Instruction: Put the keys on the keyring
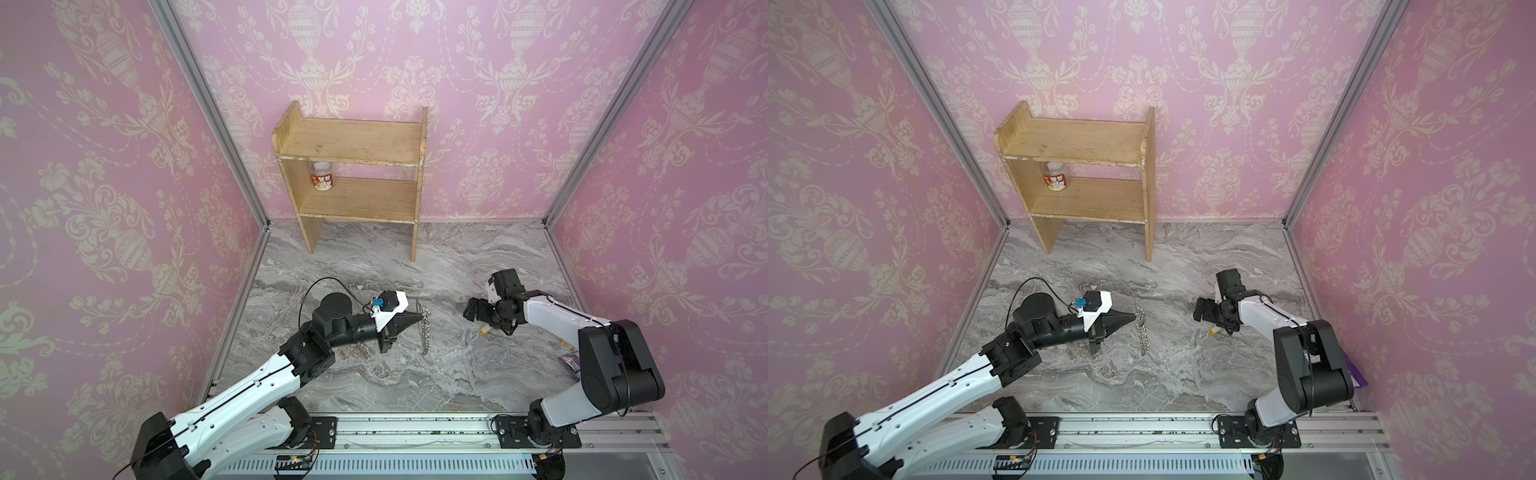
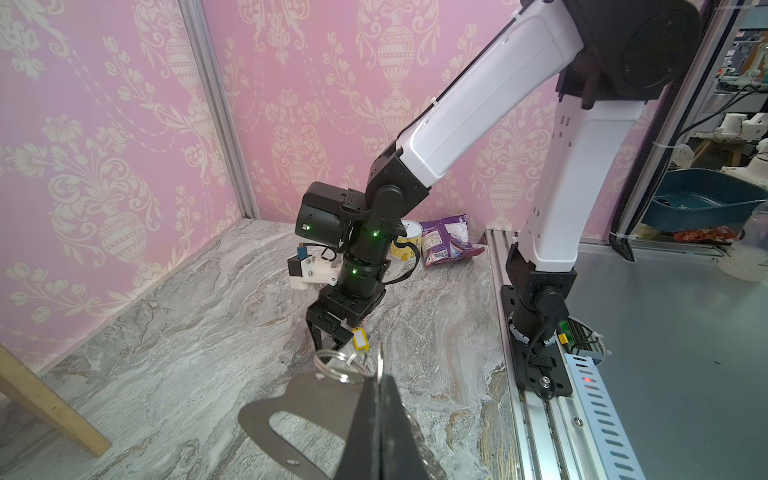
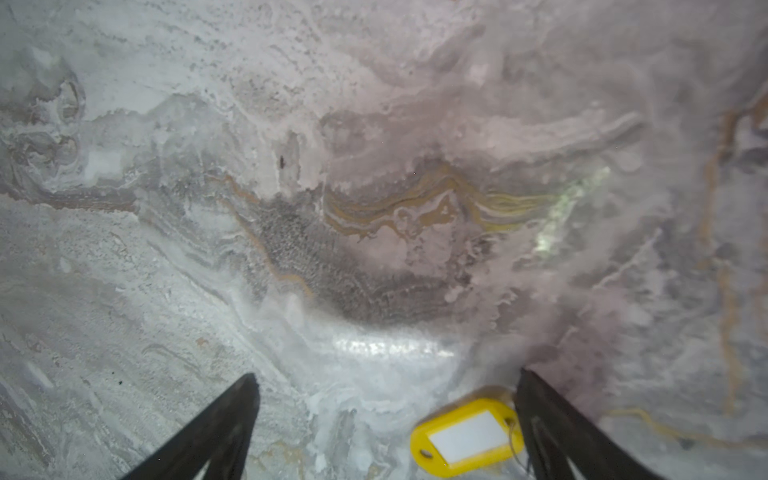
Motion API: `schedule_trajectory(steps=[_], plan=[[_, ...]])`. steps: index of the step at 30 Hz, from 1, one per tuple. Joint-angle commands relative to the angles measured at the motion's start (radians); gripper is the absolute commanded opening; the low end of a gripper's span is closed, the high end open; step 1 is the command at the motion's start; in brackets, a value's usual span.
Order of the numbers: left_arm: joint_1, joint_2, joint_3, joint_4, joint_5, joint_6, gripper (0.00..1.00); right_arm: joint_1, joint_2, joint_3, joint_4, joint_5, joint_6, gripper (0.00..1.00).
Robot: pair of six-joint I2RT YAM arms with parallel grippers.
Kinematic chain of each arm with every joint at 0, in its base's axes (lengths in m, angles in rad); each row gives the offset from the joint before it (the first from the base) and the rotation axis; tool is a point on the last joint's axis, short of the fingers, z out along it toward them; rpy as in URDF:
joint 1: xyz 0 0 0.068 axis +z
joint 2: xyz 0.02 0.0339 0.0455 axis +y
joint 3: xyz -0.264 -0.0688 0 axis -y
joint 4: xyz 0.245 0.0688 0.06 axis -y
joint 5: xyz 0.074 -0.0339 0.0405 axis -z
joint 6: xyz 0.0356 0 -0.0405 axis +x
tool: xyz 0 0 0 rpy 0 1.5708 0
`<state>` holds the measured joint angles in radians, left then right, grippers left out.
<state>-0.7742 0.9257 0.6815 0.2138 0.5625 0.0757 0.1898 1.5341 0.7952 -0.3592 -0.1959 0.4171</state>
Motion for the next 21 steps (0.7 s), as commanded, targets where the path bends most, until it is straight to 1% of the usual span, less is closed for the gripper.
schedule_trajectory(steps=[1,6,10,12,15,18,21], plan=[[0.008,-0.008,-0.005,0.027,-0.005,-0.019,0.0,0.051,0.059,-0.015,-0.062,-0.074,0.032,0.96],[0.008,-0.01,-0.007,0.026,-0.009,-0.019,0.0,0.094,0.057,0.031,-0.085,-0.072,0.03,0.96],[0.009,-0.019,0.001,0.01,-0.013,-0.015,0.0,0.089,-0.016,0.104,-0.192,0.036,-0.053,0.99],[0.009,-0.024,0.0,0.007,-0.015,-0.014,0.0,0.066,-0.026,0.123,-0.227,0.064,-0.089,1.0],[0.009,-0.024,-0.005,0.012,-0.012,-0.016,0.0,0.003,-0.024,0.111,-0.217,0.02,-0.113,1.0],[0.009,-0.025,-0.006,0.018,-0.013,-0.017,0.0,-0.026,-0.007,0.106,-0.213,0.031,-0.128,1.0],[0.01,-0.031,-0.004,0.016,-0.015,-0.016,0.0,-0.051,0.017,0.085,-0.192,0.017,-0.121,1.0]])
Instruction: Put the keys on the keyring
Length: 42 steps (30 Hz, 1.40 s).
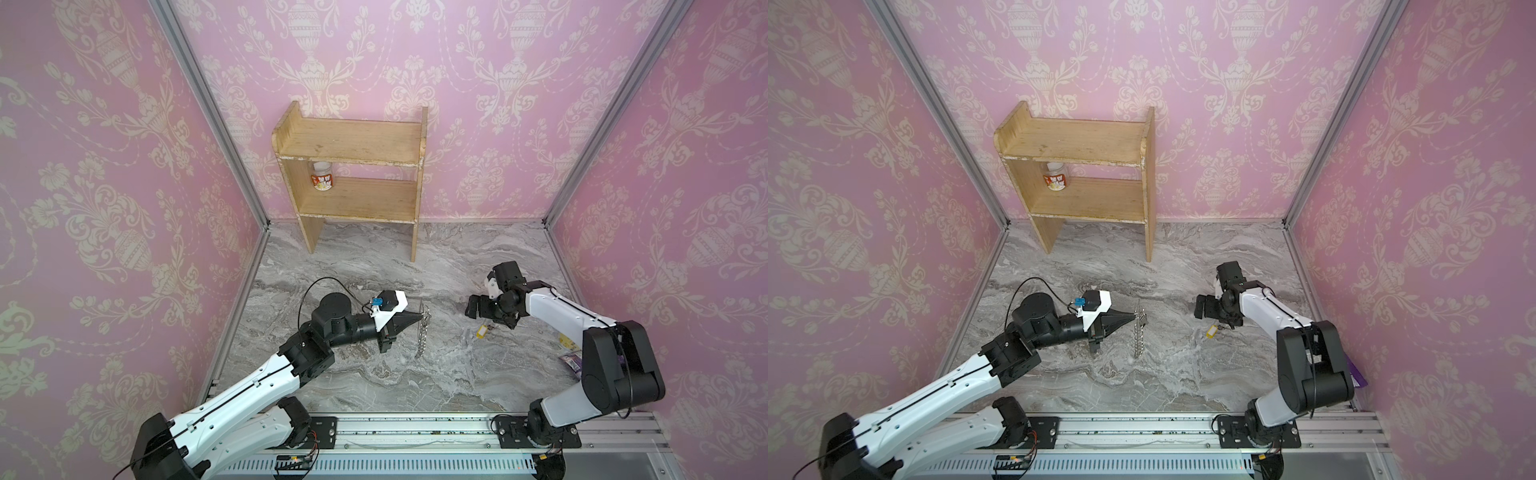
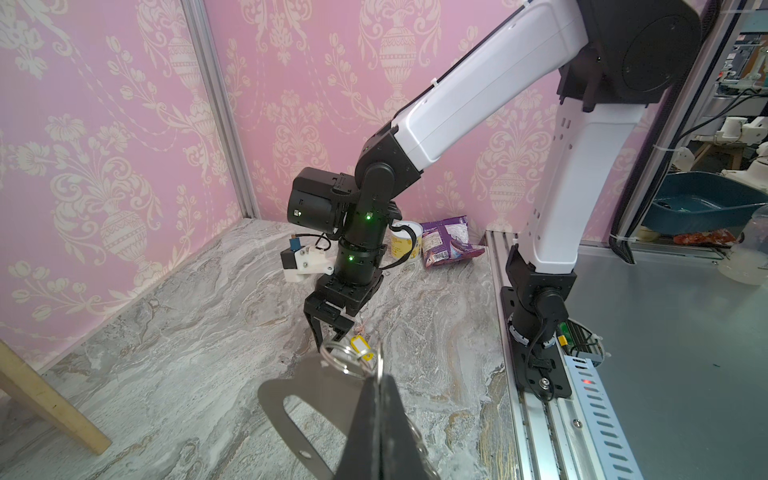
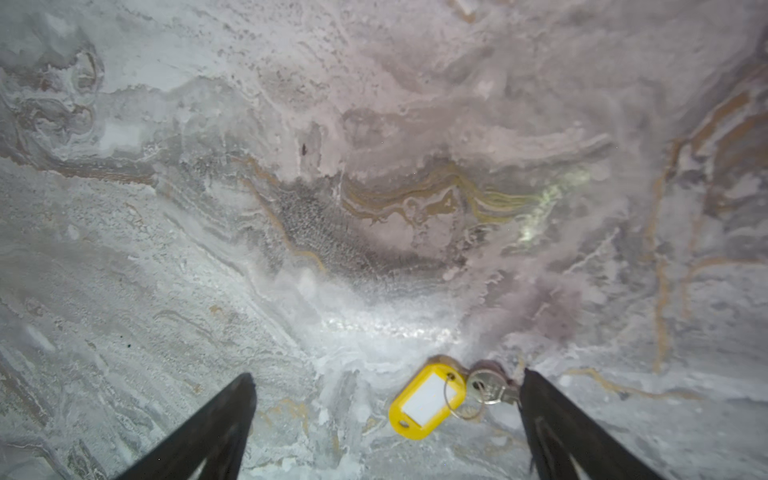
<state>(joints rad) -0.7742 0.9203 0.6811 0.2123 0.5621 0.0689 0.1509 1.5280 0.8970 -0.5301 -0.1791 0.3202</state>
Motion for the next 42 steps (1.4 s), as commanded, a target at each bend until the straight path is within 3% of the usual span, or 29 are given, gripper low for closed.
schedule_trajectory(steps=[1,12,21,36,39,42], plan=[[0.01,-0.026,0.0,0.011,-0.014,-0.006,0.0,-0.017,0.03,-0.023,-0.017,-0.007,-0.02,1.0],[0.01,-0.028,-0.002,0.009,-0.013,0.001,0.0,-0.016,-0.016,-0.105,-0.01,-0.108,0.048,1.0],[0.012,-0.019,0.0,0.016,-0.006,0.003,0.0,0.066,-0.07,-0.14,-0.005,-0.136,0.122,1.0],[0.013,-0.028,0.007,0.001,-0.003,0.0,0.0,0.264,-0.196,-0.239,0.082,-0.154,0.416,1.0],[0.012,-0.025,0.009,0.003,-0.001,0.0,0.0,0.303,-0.229,-0.214,0.034,-0.109,0.396,0.99],[0.012,-0.026,0.006,0.008,-0.001,-0.003,0.0,0.306,-0.294,-0.187,-0.054,0.052,0.27,0.96]])
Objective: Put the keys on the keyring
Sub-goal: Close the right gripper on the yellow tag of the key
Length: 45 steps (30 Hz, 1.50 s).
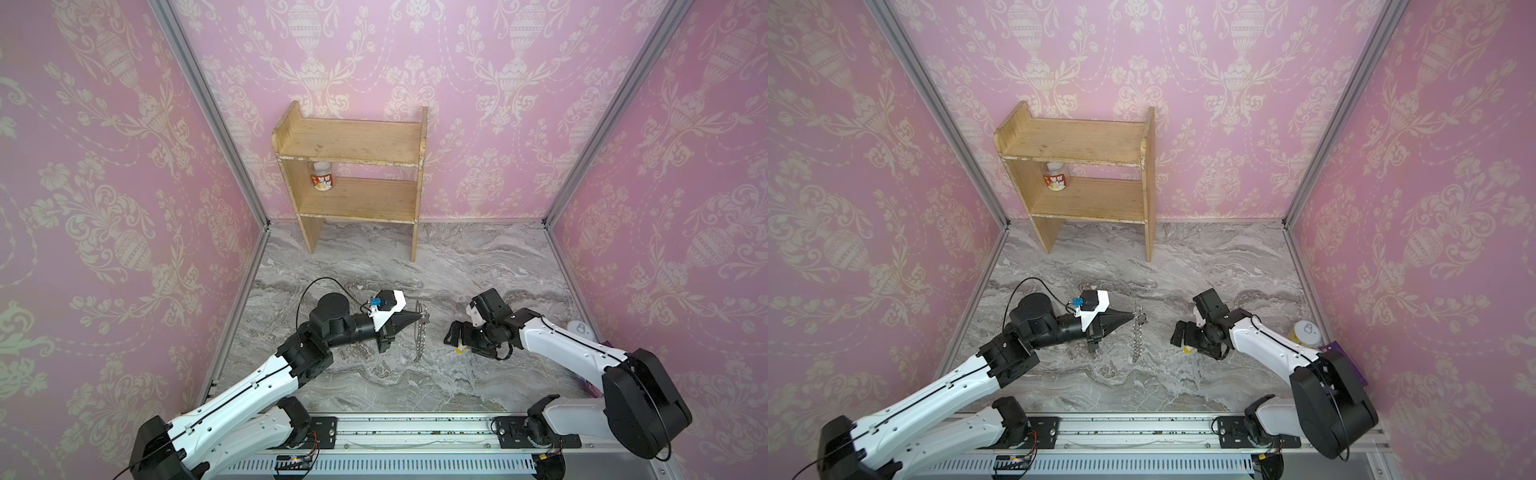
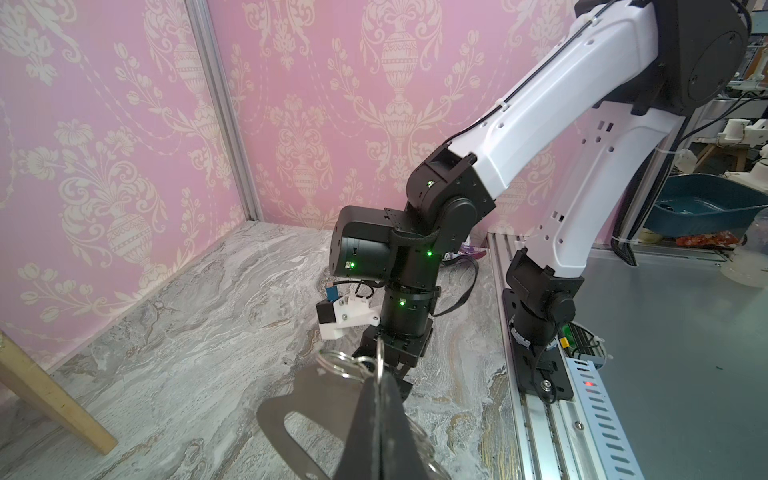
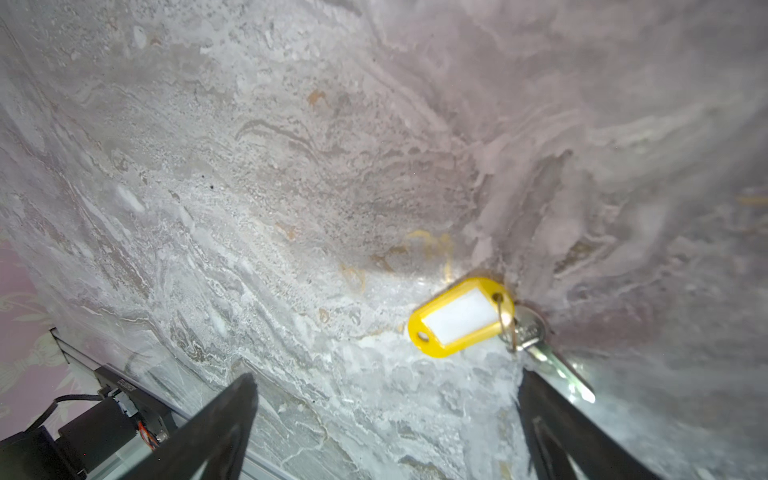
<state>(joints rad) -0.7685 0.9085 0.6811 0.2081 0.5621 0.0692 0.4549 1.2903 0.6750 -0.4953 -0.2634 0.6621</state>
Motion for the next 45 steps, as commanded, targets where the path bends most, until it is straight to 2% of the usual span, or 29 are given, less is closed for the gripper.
schedule_trajectory(steps=[1,3,5,7,11,13,18,28,45], plan=[[0.007,-0.015,0.005,0.013,-0.001,-0.003,0.0,0.002,-0.08,0.033,-0.103,0.191,-0.118,0.93],[0.006,-0.017,0.006,0.012,0.002,-0.003,0.0,0.001,-0.107,0.018,-0.097,0.236,-0.18,0.86],[0.007,-0.017,0.008,0.006,0.004,0.0,0.0,0.0,-0.104,0.004,-0.087,0.25,-0.211,0.75],[0.007,-0.013,0.011,0.004,0.006,0.003,0.0,0.002,-0.093,-0.023,-0.057,0.254,-0.21,0.63],[0.007,-0.014,0.005,0.015,0.004,0.004,0.0,0.031,-0.157,-0.144,0.082,0.279,-0.175,0.51],[0.006,-0.019,-0.001,0.023,0.002,0.001,0.0,0.064,-0.223,-0.213,0.154,0.313,-0.158,0.47],[0.009,-0.034,-0.014,0.028,0.0,-0.002,0.0,0.097,-0.297,-0.24,0.174,0.393,-0.158,0.43],[0.015,-0.065,-0.029,0.022,0.0,0.003,0.0,0.107,-0.16,-0.184,0.183,0.385,-0.161,0.3],[0.017,-0.085,-0.031,0.006,-0.014,0.005,0.0,0.11,-0.003,-0.097,0.158,0.362,-0.197,0.19]])
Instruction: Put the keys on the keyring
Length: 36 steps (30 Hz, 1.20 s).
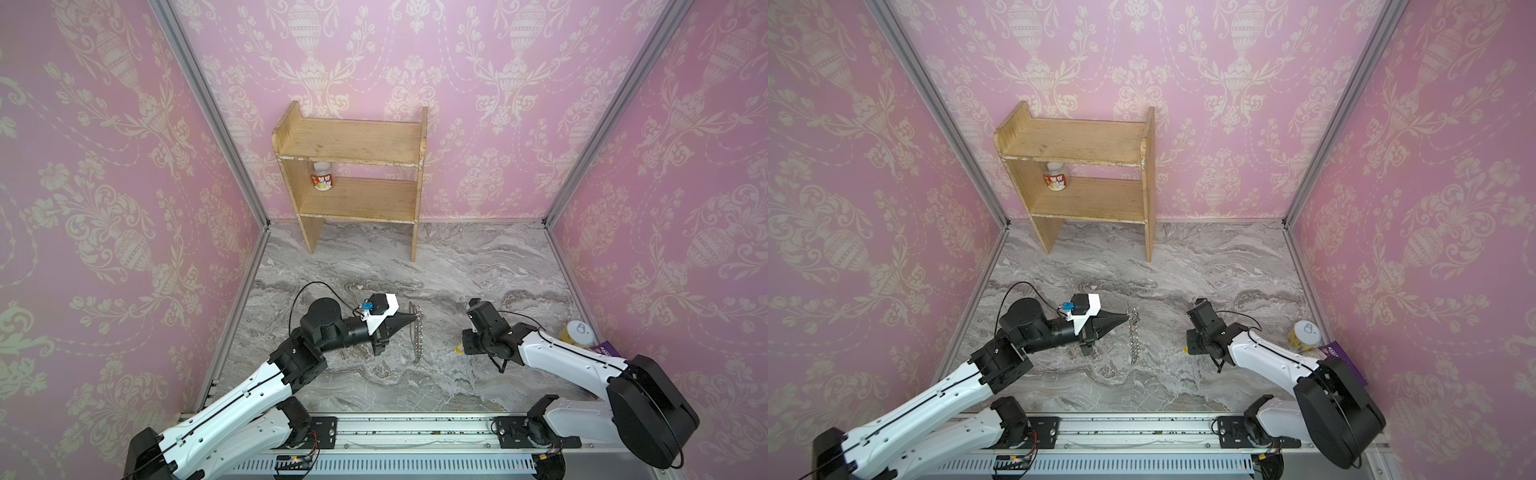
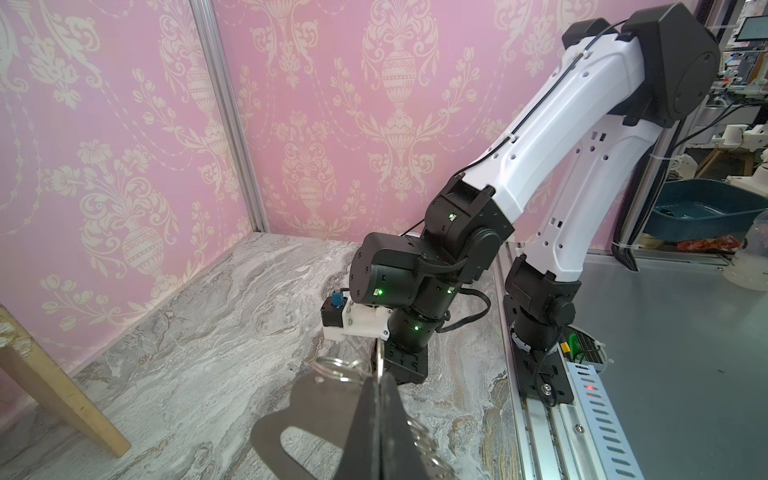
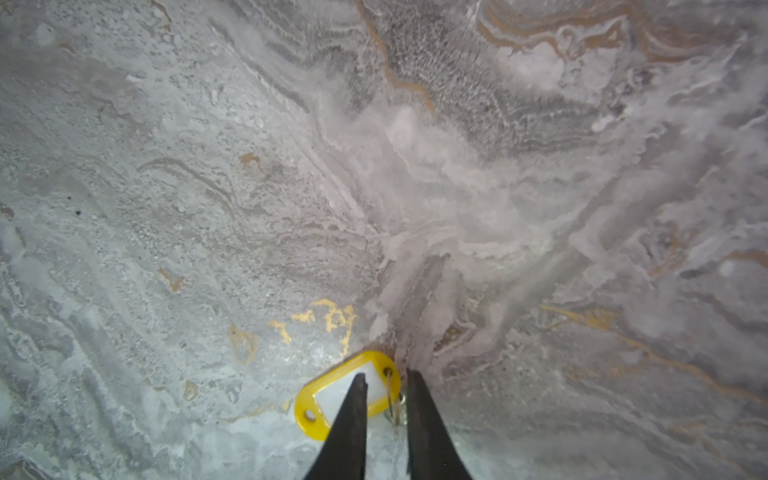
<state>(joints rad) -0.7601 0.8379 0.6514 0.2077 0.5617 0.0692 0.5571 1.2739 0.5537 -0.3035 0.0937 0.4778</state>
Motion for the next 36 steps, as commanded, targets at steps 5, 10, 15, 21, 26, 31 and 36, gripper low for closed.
schedule_trajectory(steps=[5,10,15,21,26,31,36], plan=[[0.009,-0.014,0.002,0.002,-0.014,0.006,0.0,0.006,0.013,0.019,-0.054,0.013,-0.004,0.2],[0.009,-0.014,0.002,0.002,-0.014,0.006,0.0,0.006,0.027,0.021,-0.055,0.012,-0.004,0.18],[0.01,-0.016,0.004,0.0,-0.019,0.005,0.0,0.005,0.028,0.021,-0.05,0.01,-0.006,0.15],[0.01,-0.017,0.004,0.001,-0.022,0.005,0.0,0.006,0.034,0.032,-0.052,0.008,-0.008,0.07],[0.01,-0.023,0.005,-0.004,-0.028,0.006,0.0,0.007,0.01,0.047,-0.073,0.001,-0.022,0.0],[0.01,-0.025,0.005,0.002,-0.037,0.008,0.0,0.007,-0.102,0.102,-0.134,-0.048,-0.116,0.0],[0.01,-0.008,0.022,-0.002,-0.033,0.041,0.0,0.009,-0.231,0.23,-0.234,-0.194,-0.312,0.0]])
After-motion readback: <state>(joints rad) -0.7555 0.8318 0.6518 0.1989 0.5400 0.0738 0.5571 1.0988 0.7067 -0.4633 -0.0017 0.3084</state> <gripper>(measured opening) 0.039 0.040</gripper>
